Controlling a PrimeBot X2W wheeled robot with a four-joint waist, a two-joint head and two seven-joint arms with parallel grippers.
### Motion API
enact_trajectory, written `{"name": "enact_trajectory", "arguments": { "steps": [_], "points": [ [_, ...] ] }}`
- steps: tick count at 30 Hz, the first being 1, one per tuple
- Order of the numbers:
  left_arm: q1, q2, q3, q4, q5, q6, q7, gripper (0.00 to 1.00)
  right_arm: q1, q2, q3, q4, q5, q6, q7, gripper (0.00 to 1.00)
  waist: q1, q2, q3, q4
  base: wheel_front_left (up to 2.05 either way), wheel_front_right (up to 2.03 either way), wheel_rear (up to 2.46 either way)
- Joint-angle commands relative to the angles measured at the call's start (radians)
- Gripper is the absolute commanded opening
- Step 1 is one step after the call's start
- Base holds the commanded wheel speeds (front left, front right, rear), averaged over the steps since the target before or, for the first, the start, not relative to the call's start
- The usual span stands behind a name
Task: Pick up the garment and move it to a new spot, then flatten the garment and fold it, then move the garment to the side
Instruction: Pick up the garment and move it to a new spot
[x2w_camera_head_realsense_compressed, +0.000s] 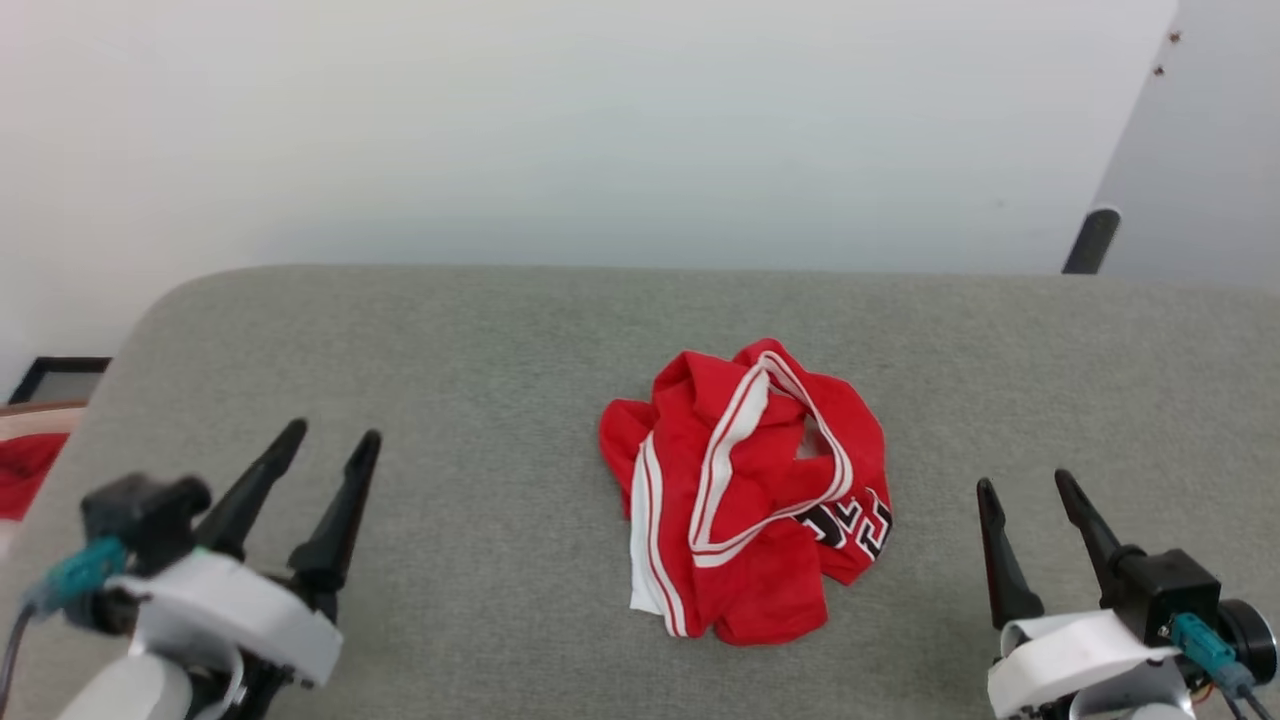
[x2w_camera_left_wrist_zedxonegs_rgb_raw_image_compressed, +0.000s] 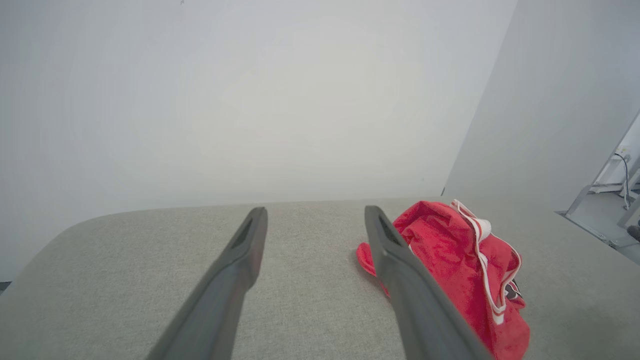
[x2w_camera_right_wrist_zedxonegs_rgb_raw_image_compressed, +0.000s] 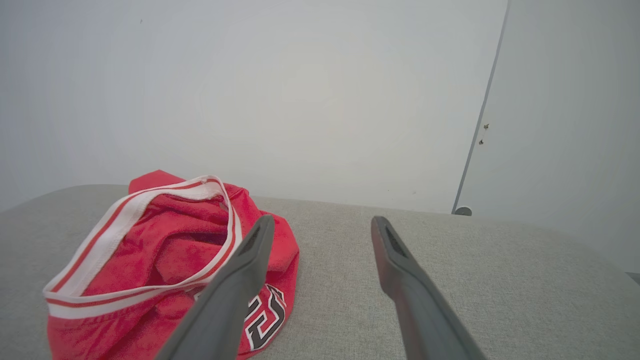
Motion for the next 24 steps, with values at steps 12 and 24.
{"name": "enact_trajectory", "arguments": {
  "steps": [12, 24],
  "points": [
    [0.217, -0.069, 0.207, 0.048, 0.083, 0.019, -0.117, 1.00, 0.054, 0.000, -0.029, 0.006, -0.032, 0.000, -0.010, 1.00, 0.0000, -0.0001, -0.043, 0.034, 0.00, 0.00, 0.00],
    [0.362, -0.184, 0.439, 0.031, 0.261, -0.083, -0.116, 1.00, 0.078, 0.001, -0.068, -0.003, -0.048, 0.000, -0.011, 1.00, 0.0000, -0.0001, -0.051, 0.027, 0.00, 0.00, 0.00]
  ]
}}
